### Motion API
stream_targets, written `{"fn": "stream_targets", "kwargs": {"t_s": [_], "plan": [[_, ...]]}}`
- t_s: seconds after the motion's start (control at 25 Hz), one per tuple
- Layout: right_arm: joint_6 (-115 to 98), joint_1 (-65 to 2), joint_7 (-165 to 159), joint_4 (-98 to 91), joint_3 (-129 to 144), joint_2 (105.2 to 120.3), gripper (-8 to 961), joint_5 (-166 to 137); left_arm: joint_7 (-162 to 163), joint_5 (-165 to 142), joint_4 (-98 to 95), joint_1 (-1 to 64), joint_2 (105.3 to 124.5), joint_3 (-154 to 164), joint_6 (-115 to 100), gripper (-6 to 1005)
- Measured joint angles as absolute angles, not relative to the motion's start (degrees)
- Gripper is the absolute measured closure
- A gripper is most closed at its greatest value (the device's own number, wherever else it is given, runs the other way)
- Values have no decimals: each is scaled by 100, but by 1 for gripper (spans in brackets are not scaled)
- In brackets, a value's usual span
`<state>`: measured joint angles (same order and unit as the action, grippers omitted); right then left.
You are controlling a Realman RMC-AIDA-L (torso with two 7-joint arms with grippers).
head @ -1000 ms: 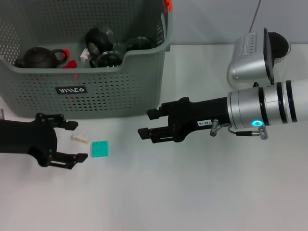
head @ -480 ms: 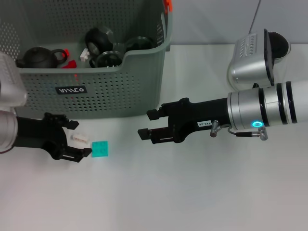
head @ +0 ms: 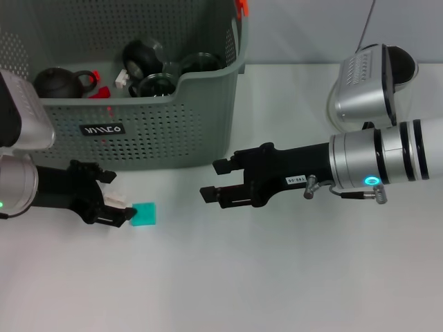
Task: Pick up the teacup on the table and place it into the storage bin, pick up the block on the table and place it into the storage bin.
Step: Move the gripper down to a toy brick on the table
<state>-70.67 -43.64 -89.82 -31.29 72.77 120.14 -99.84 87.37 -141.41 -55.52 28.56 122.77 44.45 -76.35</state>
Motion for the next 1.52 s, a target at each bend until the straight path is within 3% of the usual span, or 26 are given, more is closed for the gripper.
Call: {"fn": "stream_targets", "kwargs": {"t_s": [1.52], "plan": [[-7038,-4339,-8947,-3111,7277,12015,286,-9984,8333,-14256,-5473,2914,12197,4515,-8053,130]]}}
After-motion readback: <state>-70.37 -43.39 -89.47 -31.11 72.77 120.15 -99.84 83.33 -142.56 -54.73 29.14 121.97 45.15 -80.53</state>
